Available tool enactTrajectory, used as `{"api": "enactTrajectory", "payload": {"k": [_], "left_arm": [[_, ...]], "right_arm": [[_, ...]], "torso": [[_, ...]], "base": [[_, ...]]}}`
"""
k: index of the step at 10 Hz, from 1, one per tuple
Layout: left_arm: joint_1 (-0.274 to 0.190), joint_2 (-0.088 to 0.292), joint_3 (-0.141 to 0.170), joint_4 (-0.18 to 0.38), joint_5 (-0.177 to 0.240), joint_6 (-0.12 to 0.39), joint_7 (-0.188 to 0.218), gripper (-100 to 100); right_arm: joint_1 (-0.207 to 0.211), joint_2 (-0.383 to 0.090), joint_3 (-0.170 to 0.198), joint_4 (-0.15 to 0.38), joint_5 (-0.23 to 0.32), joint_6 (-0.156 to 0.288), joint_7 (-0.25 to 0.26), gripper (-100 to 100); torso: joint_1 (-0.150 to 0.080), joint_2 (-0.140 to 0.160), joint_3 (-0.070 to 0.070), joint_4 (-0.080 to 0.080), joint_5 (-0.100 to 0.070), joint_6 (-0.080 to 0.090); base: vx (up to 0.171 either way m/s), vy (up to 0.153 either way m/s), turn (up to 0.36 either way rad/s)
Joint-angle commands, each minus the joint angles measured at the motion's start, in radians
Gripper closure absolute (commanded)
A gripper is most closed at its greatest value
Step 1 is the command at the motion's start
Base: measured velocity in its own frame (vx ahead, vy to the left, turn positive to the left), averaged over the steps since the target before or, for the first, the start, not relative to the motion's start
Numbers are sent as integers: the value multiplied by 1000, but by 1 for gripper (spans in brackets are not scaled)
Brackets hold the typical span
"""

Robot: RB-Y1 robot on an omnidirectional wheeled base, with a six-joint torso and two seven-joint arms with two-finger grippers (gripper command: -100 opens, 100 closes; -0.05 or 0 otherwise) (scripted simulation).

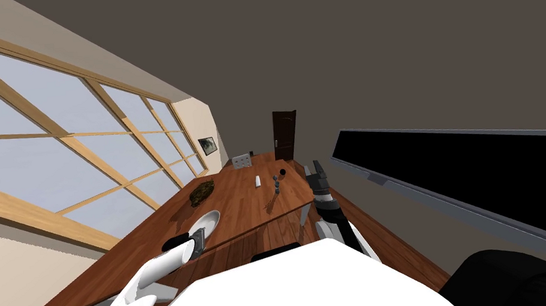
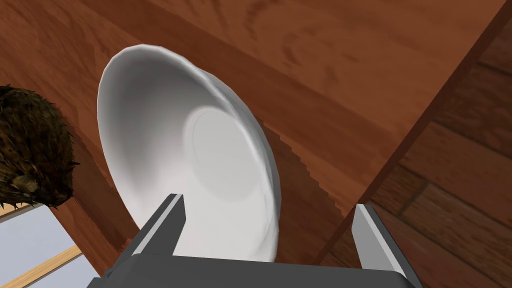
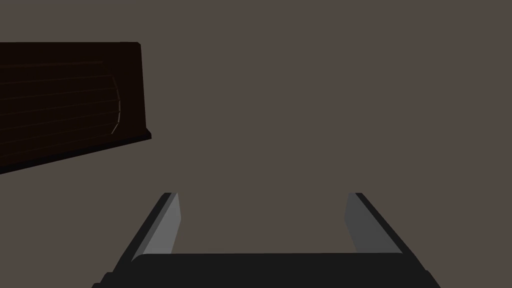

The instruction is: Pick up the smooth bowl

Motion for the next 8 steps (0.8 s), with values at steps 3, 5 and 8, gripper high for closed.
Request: {"api": "enactTrajectory", "payload": {"k": [3, 5, 8], "left_arm": [[-6, -6, -2, 22, -5, -21, -4, 100], [-5, -6, -2, 22, -4, -19, -3, 100], [-5, -7, -2, 22, -4, -19, -3, 0]], "right_arm": [[0, 0, 0, 0, 0, 0, 0, 0], [0, 0, 0, 0, 0, 0, 0, 0], [0, 0, 0, 0, 0, 0, 0, 0]], "torso": [[-1, 1, 0, 0, 0, 0], [-2, 1, 1, 1, -1, 0], [-2, 2, 1, 1, -1, 0]], "base": [[15, 18, -3], [0, 0, 0], [0, 0, 0]]}}
